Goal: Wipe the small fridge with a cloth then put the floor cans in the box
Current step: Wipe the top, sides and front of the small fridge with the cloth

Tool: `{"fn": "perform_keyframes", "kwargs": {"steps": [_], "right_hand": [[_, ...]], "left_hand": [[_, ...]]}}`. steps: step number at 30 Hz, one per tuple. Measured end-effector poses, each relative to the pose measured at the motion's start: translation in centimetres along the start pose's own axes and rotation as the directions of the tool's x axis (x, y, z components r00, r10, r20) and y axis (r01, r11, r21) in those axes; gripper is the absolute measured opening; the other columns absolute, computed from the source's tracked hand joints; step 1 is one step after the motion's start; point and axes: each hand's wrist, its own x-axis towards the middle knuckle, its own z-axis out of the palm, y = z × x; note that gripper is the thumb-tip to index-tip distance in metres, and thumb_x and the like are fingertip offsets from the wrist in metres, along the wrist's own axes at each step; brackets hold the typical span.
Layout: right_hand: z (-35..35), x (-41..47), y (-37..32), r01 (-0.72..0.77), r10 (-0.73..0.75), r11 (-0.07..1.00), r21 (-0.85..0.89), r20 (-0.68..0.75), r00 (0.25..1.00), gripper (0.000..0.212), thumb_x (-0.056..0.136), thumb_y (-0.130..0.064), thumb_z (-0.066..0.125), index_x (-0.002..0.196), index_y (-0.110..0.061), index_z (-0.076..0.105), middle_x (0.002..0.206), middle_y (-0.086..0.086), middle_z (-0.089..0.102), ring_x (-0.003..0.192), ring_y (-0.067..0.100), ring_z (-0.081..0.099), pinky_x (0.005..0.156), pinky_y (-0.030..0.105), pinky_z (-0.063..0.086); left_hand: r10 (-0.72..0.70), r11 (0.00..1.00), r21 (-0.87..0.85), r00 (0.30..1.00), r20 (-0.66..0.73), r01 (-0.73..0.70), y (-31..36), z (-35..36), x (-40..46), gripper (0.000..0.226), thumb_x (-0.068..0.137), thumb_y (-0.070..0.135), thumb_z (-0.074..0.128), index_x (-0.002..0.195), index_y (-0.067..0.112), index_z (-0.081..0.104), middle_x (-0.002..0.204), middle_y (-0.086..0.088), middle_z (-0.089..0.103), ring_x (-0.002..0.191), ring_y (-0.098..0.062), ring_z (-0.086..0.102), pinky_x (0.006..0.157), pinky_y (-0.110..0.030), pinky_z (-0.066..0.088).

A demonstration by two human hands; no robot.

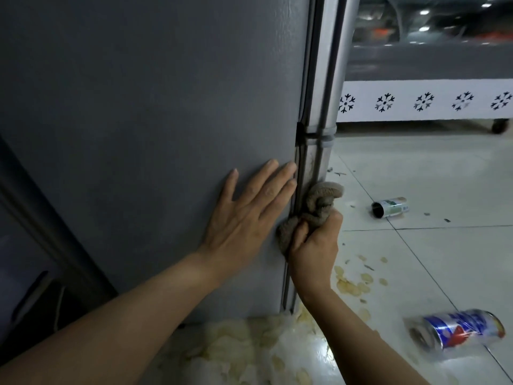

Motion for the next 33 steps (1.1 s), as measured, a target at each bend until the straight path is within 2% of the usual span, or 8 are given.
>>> {"fn": "perform_keyframes", "kwargs": {"steps": [7,10,13,18,23,27,31,33], "right_hand": [[0.3,-6.0,4.9,-0.198,0.208,0.974,-0.111,0.092,0.974,0.026,0.082,-0.022,0.037,0.107,-0.018,0.035,0.091,0.005,0.049,0.07,0.02,0.048,0.058,0.026,0.031],[0.4,-7.8,6.6,-0.243,0.259,0.959,-0.144,0.109,0.96,0.019,0.086,-0.011,0.042,0.102,-0.016,0.034,0.084,-0.002,0.042,0.062,0.01,0.042,0.051,0.023,0.025],[0.7,-9.5,8.1,-0.308,0.33,0.936,-0.171,0.119,0.937,0.024,0.085,-0.001,0.046,0.105,-0.01,0.036,0.085,-0.001,0.041,0.064,0.002,0.041,0.056,0.024,0.024],[1.2,-12.4,10.3,-0.453,0.487,0.866,-0.212,0.152,0.86,0.024,0.085,-0.002,0.045,0.097,-0.016,0.031,0.085,0.006,0.045,0.068,0.023,0.045,0.058,0.032,0.033],[1.1,-13.7,11.6,-0.512,0.571,0.814,-0.275,0.218,0.791,0.025,0.084,0.001,0.046,0.095,-0.015,0.032,0.096,0.011,0.044,0.078,0.026,0.047,0.062,0.035,0.04],[1.1,-13.6,11.4,-0.518,0.608,0.778,-0.357,0.216,0.764,0.025,0.083,0.004,0.045,0.095,-0.014,0.033,0.101,0.012,0.042,0.073,0.014,0.04,0.057,0.024,0.035],[0.8,-13.1,11.2,-0.593,0.742,0.645,-0.482,0.208,0.638,0.029,0.084,0.003,0.042,0.11,-0.007,0.036,0.105,0.021,0.053,0.087,0.031,0.053,0.076,0.046,0.051],[0.3,-12.6,11.1,-0.623,0.799,0.568,-0.538,0.179,0.573,0.031,0.084,0.001,0.047,0.112,-0.008,0.036,0.103,0.021,0.056,0.088,0.033,0.055,0.076,0.047,0.052]], "left_hand": [[0.063,0.998,0.024,0.998,0.032,-0.063,1.3,1.6,-3.1,0.058,0.087,0.005,0.035,0.144,0.013,0.026,0.151,0.003,0.014,0.139,-0.016,0.02,0.105,-0.051,0.02],[0.12,0.992,0.026,0.988,0.096,-0.123,1.8,2.5,-5.1,0.059,0.087,0.007,0.037,0.145,0.013,0.022,0.152,0.003,0.013,0.139,-0.015,0.018,0.105,-0.051,0.019],[0.141,0.989,0.022,0.979,0.144,-0.145,2.6,3.2,-6.5,0.057,0.088,0.009,0.033,0.144,0.013,0.023,0.152,0.003,0.016,0.139,-0.014,0.02,0.106,-0.05,0.018],[0.171,0.985,-0.003,0.962,0.215,-0.174,3.6,4.0,-8.3,0.055,0.089,0.012,0.032,0.144,0.011,0.025,0.153,0.002,0.023,0.141,-0.013,0.017,0.107,-0.049,0.018],[0.172,0.985,-0.038,0.957,0.231,-0.168,4.0,3.9,-9.0,0.053,0.09,0.006,0.031,0.142,0.01,0.032,0.152,0.0,0.03,0.14,-0.016,0.025,0.106,-0.049,0.024],[0.173,0.985,-0.049,0.939,0.298,-0.166,4.3,3.4,-9.1,0.054,0.088,0.007,0.031,0.142,0.012,0.036,0.151,0.0,0.031,0.139,-0.017,0.031,0.106,-0.051,0.029],[0.162,0.987,-0.06,0.885,0.437,-0.151,4.5,2.4,-9.0,0.063,0.081,0.009,0.021,0.141,0.014,0.037,0.153,0.0,0.029,0.14,-0.018,0.029,0.105,-0.048,0.035],[0.18,0.984,-0.088,0.862,0.474,-0.158,4.5,1.9,-9.2,0.065,0.079,0.009,0.018,0.14,0.015,0.041,0.152,-0.001,0.03,0.14,-0.019,0.029,0.106,-0.048,0.034]]}}
